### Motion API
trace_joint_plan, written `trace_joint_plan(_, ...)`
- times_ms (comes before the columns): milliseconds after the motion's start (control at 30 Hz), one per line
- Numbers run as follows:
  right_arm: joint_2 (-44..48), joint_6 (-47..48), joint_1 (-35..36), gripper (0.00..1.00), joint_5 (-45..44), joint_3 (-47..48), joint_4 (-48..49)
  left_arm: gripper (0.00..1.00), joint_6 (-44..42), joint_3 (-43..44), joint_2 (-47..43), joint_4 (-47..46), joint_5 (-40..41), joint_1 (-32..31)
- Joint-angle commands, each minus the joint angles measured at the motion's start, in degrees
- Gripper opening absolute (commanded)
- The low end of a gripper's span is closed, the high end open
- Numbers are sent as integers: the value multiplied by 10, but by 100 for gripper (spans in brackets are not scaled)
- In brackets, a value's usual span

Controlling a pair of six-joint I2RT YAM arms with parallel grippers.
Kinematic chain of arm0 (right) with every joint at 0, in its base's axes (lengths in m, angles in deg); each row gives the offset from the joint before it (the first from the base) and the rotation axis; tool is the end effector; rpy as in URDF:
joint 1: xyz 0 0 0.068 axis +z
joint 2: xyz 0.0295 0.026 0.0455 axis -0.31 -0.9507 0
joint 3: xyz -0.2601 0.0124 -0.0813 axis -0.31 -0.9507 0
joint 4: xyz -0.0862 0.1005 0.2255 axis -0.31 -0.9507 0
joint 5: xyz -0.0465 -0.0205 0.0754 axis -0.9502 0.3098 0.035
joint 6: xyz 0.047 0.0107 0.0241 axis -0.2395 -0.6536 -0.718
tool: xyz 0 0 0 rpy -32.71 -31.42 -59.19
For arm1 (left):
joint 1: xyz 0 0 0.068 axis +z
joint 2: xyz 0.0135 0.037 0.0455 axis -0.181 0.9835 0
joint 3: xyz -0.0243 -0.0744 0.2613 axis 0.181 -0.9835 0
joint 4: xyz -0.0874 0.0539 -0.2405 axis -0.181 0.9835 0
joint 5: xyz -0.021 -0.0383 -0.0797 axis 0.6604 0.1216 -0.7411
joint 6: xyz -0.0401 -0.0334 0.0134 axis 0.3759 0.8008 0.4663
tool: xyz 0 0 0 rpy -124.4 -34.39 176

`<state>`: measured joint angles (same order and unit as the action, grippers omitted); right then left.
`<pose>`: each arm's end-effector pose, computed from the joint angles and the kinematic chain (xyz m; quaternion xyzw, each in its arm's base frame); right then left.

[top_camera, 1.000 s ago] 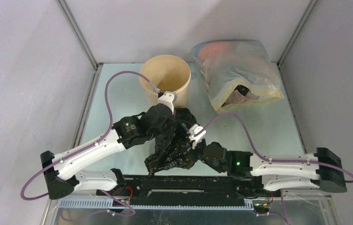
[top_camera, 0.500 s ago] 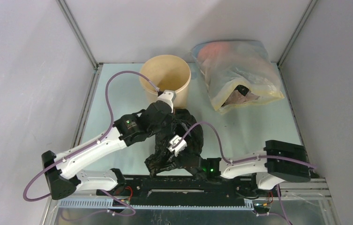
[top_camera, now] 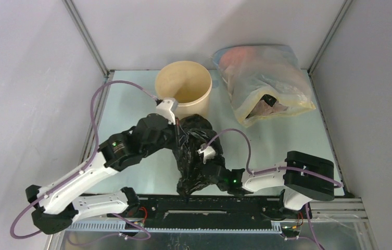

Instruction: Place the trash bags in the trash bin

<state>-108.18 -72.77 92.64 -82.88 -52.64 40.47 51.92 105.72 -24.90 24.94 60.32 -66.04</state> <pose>0.0981 0.2716 0.1472 -0.2267 0.8106 0.1430 0.5206 0.1204 -0.1601 0.3759 0.0984 0.8649 -0.2635 0.4157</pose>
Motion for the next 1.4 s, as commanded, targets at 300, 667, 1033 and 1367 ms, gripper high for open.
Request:
trace_joint_plan(300, 15, -34, 14, 0, -56, -8, -76, 0, 12, 90, -28, 32, -1, 4)
trace_joint_plan(667, 83, 16, 11, 0, 7, 34, -95, 0, 44, 26, 25, -69, -106, 0)
trace_joint_plan(1033, 60, 0, -77, 0, 132, 51, -45, 0, 86, 7, 7, -132, -165, -4)
trace_joint_plan(1367, 33, -40, -94, 0, 192, 36, 1, 0, 98, 2, 3, -166, -186, -4)
